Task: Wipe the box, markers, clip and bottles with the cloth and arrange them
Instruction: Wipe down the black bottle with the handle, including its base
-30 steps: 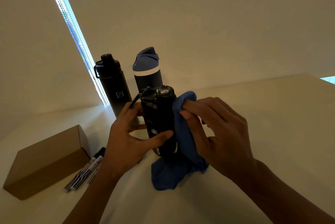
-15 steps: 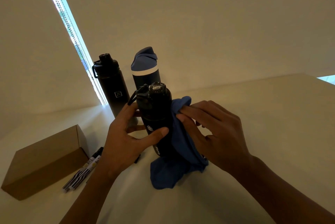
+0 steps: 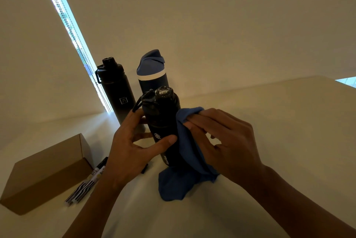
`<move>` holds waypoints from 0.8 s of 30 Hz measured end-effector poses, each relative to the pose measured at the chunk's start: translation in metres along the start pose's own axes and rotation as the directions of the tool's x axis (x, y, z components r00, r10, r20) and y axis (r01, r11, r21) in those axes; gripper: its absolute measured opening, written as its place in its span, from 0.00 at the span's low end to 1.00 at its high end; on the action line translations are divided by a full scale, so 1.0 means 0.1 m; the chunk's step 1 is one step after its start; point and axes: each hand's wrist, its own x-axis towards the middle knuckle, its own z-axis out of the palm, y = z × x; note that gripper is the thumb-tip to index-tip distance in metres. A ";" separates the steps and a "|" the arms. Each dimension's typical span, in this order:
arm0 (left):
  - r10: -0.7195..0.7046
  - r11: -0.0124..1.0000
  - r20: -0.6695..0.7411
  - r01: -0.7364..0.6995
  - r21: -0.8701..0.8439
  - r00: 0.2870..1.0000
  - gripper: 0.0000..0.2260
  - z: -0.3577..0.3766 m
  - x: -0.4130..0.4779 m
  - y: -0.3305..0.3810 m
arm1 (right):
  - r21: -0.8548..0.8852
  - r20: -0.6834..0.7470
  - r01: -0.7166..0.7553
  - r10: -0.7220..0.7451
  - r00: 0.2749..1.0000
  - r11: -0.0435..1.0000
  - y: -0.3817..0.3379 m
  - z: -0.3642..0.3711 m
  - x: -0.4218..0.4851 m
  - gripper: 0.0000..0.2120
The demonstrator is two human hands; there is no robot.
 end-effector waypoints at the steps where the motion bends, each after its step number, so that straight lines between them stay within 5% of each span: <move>1: 0.001 1.000 0.004 -0.001 0.002 1.000 0.34 0.00 0.00 0.01 | 0.011 -0.001 -0.021 0.021 1.000 1.000 0.01 0.00 0.01 0.07; 7: 0.017 1.000 0.001 -0.017 0.006 1.000 0.33 0.00 0.00 0.03 | 0.046 -0.068 -0.012 0.015 0.998 0.999 0.05 0.12 -0.01 0.18; 10: 0.021 1.000 0.009 -0.021 0.020 1.000 0.33 0.00 0.00 0.02 | -0.003 -0.036 0.014 -0.014 0.999 1.000 -0.01 0.06 -0.02 0.10; 14: 0.012 0.999 0.015 -0.013 0.033 1.000 0.33 0.00 0.00 0.02 | 0.111 0.008 -0.159 0.159 0.987 0.981 -0.03 -0.02 0.00 0.08; 20: 0.004 0.997 0.006 -0.004 0.076 1.000 0.32 0.01 -0.01 0.05 | -0.026 -0.016 0.018 -0.018 1.000 1.000 0.08 0.08 -0.04 0.09; 24: -0.024 0.997 0.042 0.021 0.075 0.999 0.31 0.00 0.00 0.05 | -0.016 -0.027 -0.029 0.029 0.999 0.999 0.12 0.01 -0.01 0.08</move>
